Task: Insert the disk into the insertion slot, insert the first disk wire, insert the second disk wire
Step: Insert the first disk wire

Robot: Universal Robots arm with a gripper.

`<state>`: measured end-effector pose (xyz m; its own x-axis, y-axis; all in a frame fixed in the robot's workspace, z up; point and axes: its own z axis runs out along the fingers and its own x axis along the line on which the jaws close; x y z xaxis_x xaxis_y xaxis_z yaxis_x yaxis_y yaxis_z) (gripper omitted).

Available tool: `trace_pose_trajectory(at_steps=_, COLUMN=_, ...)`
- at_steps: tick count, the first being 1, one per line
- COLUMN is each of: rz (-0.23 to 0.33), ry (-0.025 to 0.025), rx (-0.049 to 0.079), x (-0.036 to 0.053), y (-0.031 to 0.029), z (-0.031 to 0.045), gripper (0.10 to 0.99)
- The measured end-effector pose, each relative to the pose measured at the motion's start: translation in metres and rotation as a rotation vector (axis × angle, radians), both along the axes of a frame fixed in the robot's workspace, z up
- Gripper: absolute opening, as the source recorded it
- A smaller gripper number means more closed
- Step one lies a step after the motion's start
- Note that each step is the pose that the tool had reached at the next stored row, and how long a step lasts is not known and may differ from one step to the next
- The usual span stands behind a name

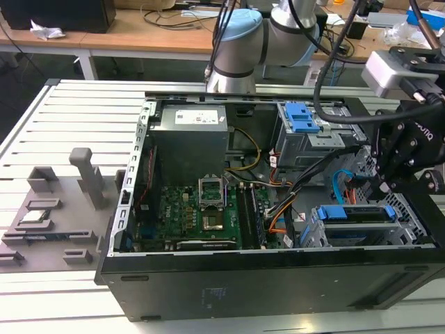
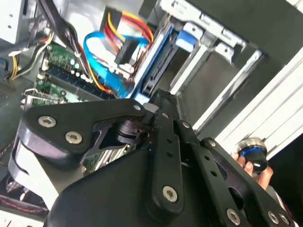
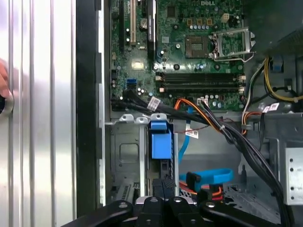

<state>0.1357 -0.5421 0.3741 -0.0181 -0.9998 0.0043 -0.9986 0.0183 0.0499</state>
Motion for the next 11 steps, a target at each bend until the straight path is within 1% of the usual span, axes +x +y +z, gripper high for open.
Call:
trace_pose_trajectory(at_steps=1, rz=0.0, ry=0.0006, rx=-0.001, x=0.0027, y=0.0025, z=-0.0013, gripper=0.106)
trace_pose_trajectory(at_steps=3, rz=0.0, ry=0.0015, rx=-0.001, x=0.0082, y=0.0101, z=-0.0031, gripper=0.106)
trace_pose_trajectory(at_steps=5, rz=0.0, ry=0.0016, rx=-0.001, x=0.0114, y=0.0199, z=-0.0041, gripper=0.106)
trace_pose_trajectory(at_steps=7, rz=0.0, ry=0.0015, rx=-0.002, x=0.0147, y=0.0373, z=-0.0049, gripper=0.106)
trace_pose_trajectory(at_steps=8, rz=0.0, ry=0.0016, rx=-0.003, x=0.0163, y=0.0416, z=-0.0055, gripper=0.106)
trace_pose_trajectory(at_steps=9, rz=0.0, ry=0.0016, rx=-0.002, x=0.0166, y=0.0442, z=-0.0066, gripper=0.106)
trace_pose_trajectory(at_steps=11, rz=0.0, ry=0.0016, rx=-0.003, x=0.0167, y=0.0442, z=-0.0067, gripper=0.106)
